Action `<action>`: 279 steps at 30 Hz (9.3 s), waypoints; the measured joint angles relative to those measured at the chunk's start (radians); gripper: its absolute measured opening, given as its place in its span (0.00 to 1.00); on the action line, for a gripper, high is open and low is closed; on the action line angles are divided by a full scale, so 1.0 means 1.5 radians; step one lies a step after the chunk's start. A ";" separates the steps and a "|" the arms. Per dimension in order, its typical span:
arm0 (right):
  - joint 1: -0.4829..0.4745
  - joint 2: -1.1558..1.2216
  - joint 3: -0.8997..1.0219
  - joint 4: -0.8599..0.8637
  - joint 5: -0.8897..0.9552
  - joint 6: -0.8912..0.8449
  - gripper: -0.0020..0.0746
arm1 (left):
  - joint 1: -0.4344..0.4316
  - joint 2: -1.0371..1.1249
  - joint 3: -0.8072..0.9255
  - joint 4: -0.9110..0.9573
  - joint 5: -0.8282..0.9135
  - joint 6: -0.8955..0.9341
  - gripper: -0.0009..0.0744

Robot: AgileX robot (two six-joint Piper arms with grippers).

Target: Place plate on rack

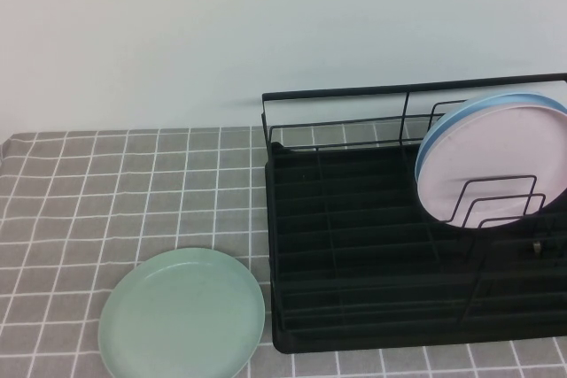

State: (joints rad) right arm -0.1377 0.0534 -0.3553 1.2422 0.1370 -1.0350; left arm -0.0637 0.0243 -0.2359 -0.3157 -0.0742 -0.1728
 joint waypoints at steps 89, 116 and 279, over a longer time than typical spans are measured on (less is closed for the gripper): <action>0.346 0.890 -0.446 -0.575 0.460 0.386 0.02 | 0.172 1.083 -0.471 -0.299 0.650 0.557 0.29; 0.346 0.890 -0.446 -0.569 0.481 0.388 0.02 | 0.112 1.209 -0.497 -0.194 0.598 0.474 0.01; 0.272 0.867 -0.565 -0.860 0.314 -0.153 0.13 | 0.007 0.401 -0.369 -0.332 0.548 0.493 0.01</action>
State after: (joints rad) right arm 0.2697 1.3542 -1.2028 -0.0484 0.6075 -1.2638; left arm -0.0529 0.6255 -0.7894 -0.8131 0.7484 0.5670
